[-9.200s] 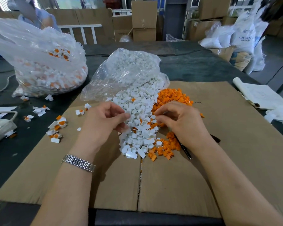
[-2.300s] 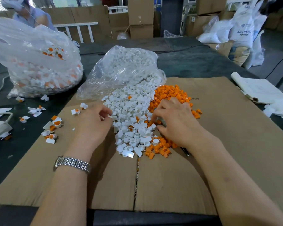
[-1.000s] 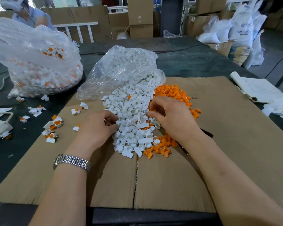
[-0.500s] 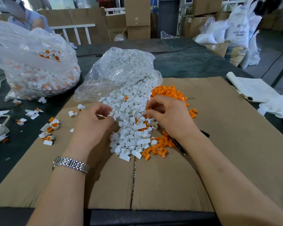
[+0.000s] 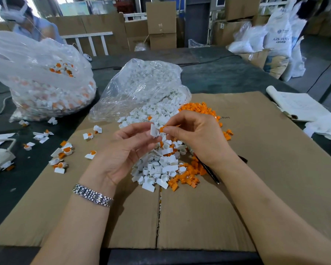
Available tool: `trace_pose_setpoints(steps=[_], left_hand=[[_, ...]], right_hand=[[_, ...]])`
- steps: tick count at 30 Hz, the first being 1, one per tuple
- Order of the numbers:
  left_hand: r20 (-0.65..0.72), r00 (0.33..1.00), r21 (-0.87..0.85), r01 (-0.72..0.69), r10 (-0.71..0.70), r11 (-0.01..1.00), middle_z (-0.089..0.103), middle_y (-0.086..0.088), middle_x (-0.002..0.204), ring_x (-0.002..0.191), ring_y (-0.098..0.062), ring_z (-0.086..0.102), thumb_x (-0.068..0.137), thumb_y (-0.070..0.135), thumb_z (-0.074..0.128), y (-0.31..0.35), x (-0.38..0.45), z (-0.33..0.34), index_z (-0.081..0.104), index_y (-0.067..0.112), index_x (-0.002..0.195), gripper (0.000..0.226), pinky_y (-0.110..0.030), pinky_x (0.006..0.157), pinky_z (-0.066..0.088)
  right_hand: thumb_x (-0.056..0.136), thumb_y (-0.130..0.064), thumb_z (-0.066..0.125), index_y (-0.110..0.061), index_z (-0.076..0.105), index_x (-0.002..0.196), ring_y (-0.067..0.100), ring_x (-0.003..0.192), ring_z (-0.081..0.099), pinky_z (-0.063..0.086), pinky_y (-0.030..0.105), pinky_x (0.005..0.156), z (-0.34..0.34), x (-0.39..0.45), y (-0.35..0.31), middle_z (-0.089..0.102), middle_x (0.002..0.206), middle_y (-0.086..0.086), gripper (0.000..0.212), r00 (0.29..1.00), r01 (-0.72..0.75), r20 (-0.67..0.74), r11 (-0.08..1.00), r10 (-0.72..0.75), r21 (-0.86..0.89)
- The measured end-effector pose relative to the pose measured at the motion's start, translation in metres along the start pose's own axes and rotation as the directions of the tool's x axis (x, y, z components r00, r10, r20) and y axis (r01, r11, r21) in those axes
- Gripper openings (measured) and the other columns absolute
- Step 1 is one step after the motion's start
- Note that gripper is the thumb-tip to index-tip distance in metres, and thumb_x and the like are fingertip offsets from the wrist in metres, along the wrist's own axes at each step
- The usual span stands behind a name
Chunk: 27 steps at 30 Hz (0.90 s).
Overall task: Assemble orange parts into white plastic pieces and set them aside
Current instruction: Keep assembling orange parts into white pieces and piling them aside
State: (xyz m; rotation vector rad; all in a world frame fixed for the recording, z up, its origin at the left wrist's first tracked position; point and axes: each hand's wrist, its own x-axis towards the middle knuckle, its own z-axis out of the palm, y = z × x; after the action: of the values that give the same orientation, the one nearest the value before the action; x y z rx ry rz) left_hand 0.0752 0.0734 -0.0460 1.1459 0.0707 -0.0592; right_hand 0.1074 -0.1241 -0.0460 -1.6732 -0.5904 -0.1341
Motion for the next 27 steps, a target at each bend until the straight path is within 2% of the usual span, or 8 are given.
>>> trace_pose_setpoints(steps=[3, 7, 10, 12, 14, 18, 21, 27], left_hand=[[0.068, 0.998, -0.007, 0.008, -0.008, 1.0, 0.078, -0.016, 0.099, 0.091, -0.025, 0.078, 0.076, -0.004, 0.071, -0.001, 0.001, 0.002, 0.083, 0.006, 0.093, 0.023, -0.02, 0.07, 0.061], [0.075, 0.997, -0.014, -0.028, 0.029, 1.0, 0.079, -0.016, 0.097, 0.094, -0.026, 0.078, 0.073, -0.004, 0.072, -0.003, 0.001, 0.003, 0.083, 0.007, 0.088, 0.022, -0.023, 0.078, 0.061], [0.019, 0.985, 0.233, -0.17, 0.171, 0.957, 0.08, -0.01, 0.096, 0.093, -0.022, 0.077, 0.072, 0.009, 0.08, -0.007, -0.002, 0.007, 0.083, 0.015, 0.09, 0.02, -0.021, 0.081, 0.059], [0.013, 0.958, 0.458, -0.259, 0.285, 0.85, 0.08, -0.002, 0.095, 0.092, -0.016, 0.077, 0.079, 0.011, 0.081, -0.01, -0.004, 0.011, 0.082, 0.019, 0.095, 0.018, -0.016, 0.079, 0.057], [0.047, 0.934, 0.534, -0.322, 0.353, 0.782, 0.08, 0.002, 0.094, 0.091, -0.012, 0.076, 0.085, 0.005, 0.078, -0.011, -0.005, 0.012, 0.08, 0.019, 0.1, 0.02, -0.014, 0.079, 0.056], [0.058, 0.93, 0.513, -0.34, 0.363, 0.788, 0.08, 0.004, 0.095, 0.093, -0.011, 0.076, 0.087, 0.005, 0.078, -0.013, -0.006, 0.013, 0.08, 0.02, 0.101, 0.021, -0.014, 0.08, 0.056], [0.069, 0.929, 0.506, -0.346, 0.363, 0.79, 0.08, 0.003, 0.096, 0.093, -0.011, 0.076, 0.086, 0.007, 0.078, -0.013, -0.006, 0.011, 0.08, 0.023, 0.098, 0.02, -0.014, 0.079, 0.056], [0.072, 0.951, 0.22, -0.31, 0.302, 0.925, 0.078, -0.012, 0.1, 0.101, -0.028, 0.075, 0.081, 0.006, 0.078, -0.011, -0.001, 0.006, 0.08, 0.014, 0.093, 0.015, -0.029, 0.089, 0.058]], right_hand=[[0.09, -0.017, 0.073, -0.014, 0.074, 0.095, 0.014, 0.078, 0.071, 0.058, 0.028, 0.078, 0.002, 0.0, -0.001, 0.074, 0.084, -0.004, 0.006, 1.0, 0.024, 0.017, 0.999, -0.023, -0.038], [0.092, -0.02, 0.072, -0.019, 0.073, 0.095, 0.006, 0.069, 0.063, 0.052, 0.019, 0.067, 0.005, -0.001, 0.0, 0.071, 0.082, -0.009, 0.003, 0.999, 0.035, 0.017, 0.99, -0.033, -0.135], [0.092, -0.019, 0.072, -0.018, 0.072, 0.093, 0.005, 0.063, 0.058, 0.049, 0.017, 0.063, 0.007, -0.001, 0.002, 0.067, 0.079, -0.01, 0.002, 1.0, 0.002, 0.008, 0.987, -0.001, -0.16], [0.092, -0.018, 0.072, -0.018, 0.071, 0.092, 0.008, 0.062, 0.06, 0.049, 0.016, 0.061, 0.006, -0.001, 0.002, 0.066, 0.077, -0.009, 0.001, 0.999, -0.028, 0.015, 0.989, 0.031, -0.142], [0.093, -0.016, 0.071, -0.018, 0.071, 0.092, 0.01, 0.061, 0.063, 0.049, 0.015, 0.059, 0.005, -0.001, 0.001, 0.067, 0.078, -0.008, 0.002, 0.998, -0.054, 0.029, 0.992, 0.058, -0.117], [0.094, -0.016, 0.069, -0.017, 0.072, 0.094, 0.007, 0.063, 0.062, 0.051, 0.018, 0.063, 0.0, -0.001, -0.001, 0.068, 0.083, -0.008, 0.002, 0.997, -0.044, 0.057, 0.99, 0.052, -0.137], [0.094, -0.016, 0.069, -0.017, 0.07, 0.095, 0.019, 0.072, 0.062, 0.053, 0.027, 0.067, 0.003, -0.003, -0.001, 0.067, 0.085, -0.006, 0.001, 0.999, 0.023, 0.036, 0.97, -0.015, -0.243], [0.095, -0.014, 0.066, -0.013, 0.064, 0.095, 0.015, 0.067, 0.066, 0.057, 0.028, 0.063, 0.019, -0.006, -0.004, 0.067, 0.081, 0.001, 0.003, 0.996, 0.059, -0.058, 0.986, -0.069, -0.158]])
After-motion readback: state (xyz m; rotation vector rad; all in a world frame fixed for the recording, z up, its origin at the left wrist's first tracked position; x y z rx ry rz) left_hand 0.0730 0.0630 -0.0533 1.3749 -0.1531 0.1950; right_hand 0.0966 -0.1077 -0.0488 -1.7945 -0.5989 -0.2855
